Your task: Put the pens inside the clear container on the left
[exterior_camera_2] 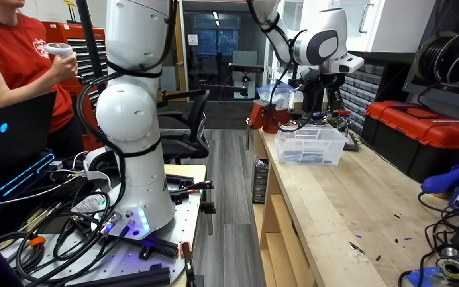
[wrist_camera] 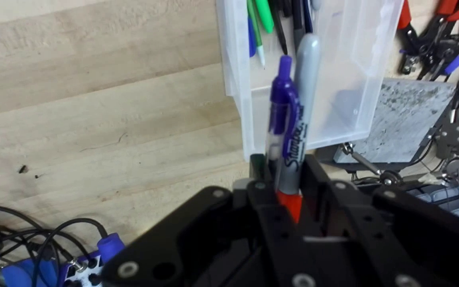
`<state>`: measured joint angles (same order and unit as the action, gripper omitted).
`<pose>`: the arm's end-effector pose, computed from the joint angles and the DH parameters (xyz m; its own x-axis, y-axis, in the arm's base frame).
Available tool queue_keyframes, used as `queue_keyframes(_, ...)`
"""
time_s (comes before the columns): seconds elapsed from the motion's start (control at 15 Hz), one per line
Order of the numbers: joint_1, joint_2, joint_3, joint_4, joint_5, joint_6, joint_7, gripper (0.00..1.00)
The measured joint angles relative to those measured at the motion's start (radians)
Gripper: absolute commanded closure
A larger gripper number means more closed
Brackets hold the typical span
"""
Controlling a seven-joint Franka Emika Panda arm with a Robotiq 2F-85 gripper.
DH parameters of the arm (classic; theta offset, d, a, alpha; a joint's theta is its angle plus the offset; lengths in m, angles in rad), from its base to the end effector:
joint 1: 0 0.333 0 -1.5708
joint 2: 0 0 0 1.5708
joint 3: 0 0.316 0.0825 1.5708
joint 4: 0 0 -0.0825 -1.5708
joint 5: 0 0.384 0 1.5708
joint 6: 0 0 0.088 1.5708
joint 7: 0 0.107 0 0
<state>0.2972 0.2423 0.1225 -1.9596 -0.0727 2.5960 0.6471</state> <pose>0.5826 0.2571 0.3961 0.9229 -0.2060 0.3253 -0.1424 -0.9675 -0.2089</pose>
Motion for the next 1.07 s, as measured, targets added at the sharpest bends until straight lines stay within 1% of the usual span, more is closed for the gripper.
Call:
queue_keyframes(0.53, 0.021, 0.008, 0.065, -0.035, 0.021, 0.002, -0.029, 0.94)
queue_keyframes(0.8, 0.047, 0.037, 0.069, -0.035, 0.02, 0.005, -0.029, 0.94)
queue_keyframes(1.07, 0.062, 0.098, 0.064, -0.034, 0.013, 0.046, -0.029, 0.94)
